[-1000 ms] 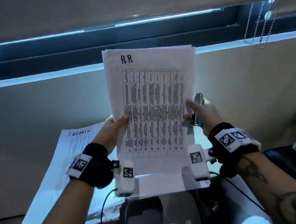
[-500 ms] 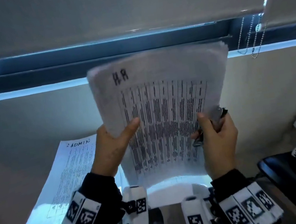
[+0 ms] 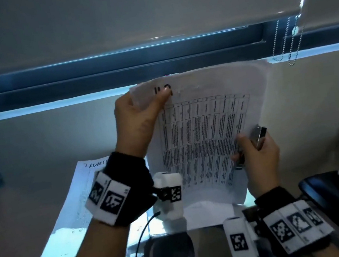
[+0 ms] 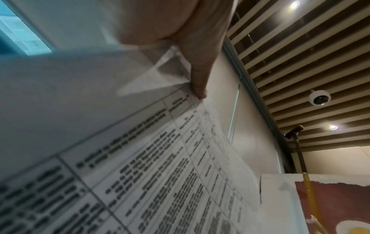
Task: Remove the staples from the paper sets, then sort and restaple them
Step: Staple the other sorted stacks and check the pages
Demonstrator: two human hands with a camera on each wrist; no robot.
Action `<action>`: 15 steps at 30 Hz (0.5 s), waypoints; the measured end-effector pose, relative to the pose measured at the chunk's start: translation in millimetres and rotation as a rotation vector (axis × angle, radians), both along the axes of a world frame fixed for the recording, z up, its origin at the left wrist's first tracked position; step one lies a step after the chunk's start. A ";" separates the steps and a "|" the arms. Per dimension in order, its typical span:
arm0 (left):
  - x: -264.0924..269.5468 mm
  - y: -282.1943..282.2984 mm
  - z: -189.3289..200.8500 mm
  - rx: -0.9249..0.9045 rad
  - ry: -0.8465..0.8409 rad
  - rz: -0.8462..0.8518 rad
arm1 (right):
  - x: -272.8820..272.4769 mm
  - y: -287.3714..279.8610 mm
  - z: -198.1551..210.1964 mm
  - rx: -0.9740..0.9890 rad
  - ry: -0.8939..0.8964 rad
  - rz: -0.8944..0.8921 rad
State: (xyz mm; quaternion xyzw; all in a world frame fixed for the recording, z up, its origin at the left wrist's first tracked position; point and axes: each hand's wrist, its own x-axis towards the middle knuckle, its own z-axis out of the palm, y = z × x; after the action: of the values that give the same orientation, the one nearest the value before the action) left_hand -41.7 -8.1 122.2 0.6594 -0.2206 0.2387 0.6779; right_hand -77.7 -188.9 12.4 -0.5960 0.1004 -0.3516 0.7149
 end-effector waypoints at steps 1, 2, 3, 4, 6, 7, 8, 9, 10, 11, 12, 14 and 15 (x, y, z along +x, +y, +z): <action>0.1 -1.8 -1.3 0.002 -0.010 0.026 | 1.3 -0.8 -0.5 -0.006 0.001 -0.002; 0.2 -3.1 -3.2 0.000 -0.024 0.054 | 1.6 -1.2 1.3 -0.005 -0.007 -0.011; 0.3 -4.0 -5.0 -0.006 -0.041 0.085 | 1.4 -2.2 6.8 0.002 -0.029 -0.033; -0.3 -4.2 -5.6 -0.009 -0.059 0.112 | 0.1 -2.8 17.0 0.022 -0.071 -0.072; -1.6 -4.6 -4.7 0.002 -0.094 0.160 | -1.9 -6.6 49.0 0.091 -0.201 -0.160; -2.0 -4.8 -4.3 0.014 -0.113 0.182 | -4.0 -7.8 68.9 0.118 -0.281 -0.181; -3.1 -5.7 -4.0 0.027 -0.132 0.198 | -6.3 -7.4 89.8 0.130 -0.362 -0.176; -4.3 -6.8 -3.8 0.036 -0.150 0.209 | -7.9 -5.3 108.9 0.134 -0.442 -0.146; -6.1 -8.3 -3.7 0.044 -0.165 0.216 | -9.2 -1.4 125.0 0.138 -0.519 -0.095; -7.3 -9.8 -4.0 0.051 -0.175 0.224 | -9.3 3.6 138.4 0.134 -0.583 -0.042; -8.9 -11.2 -3.9 0.055 -0.179 0.225 | -7.7 9.7 149.3 0.109 -0.617 -0.001; -11.0 -13.2 -3.9 0.055 -0.181 0.217 | -2.8 25.1 164.7 0.000 -0.614 0.050; -12.1 -13.9 -4.0 0.051 -0.181 0.212 | 1.0 33.1 168.4 -0.066 -0.595 0.063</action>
State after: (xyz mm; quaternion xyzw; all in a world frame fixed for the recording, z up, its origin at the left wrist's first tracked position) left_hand -53.7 -22.0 118.1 0.6718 -0.2162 0.3618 0.6091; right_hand -76.7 -155.9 180.8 -0.4927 -0.1435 -0.4914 0.7037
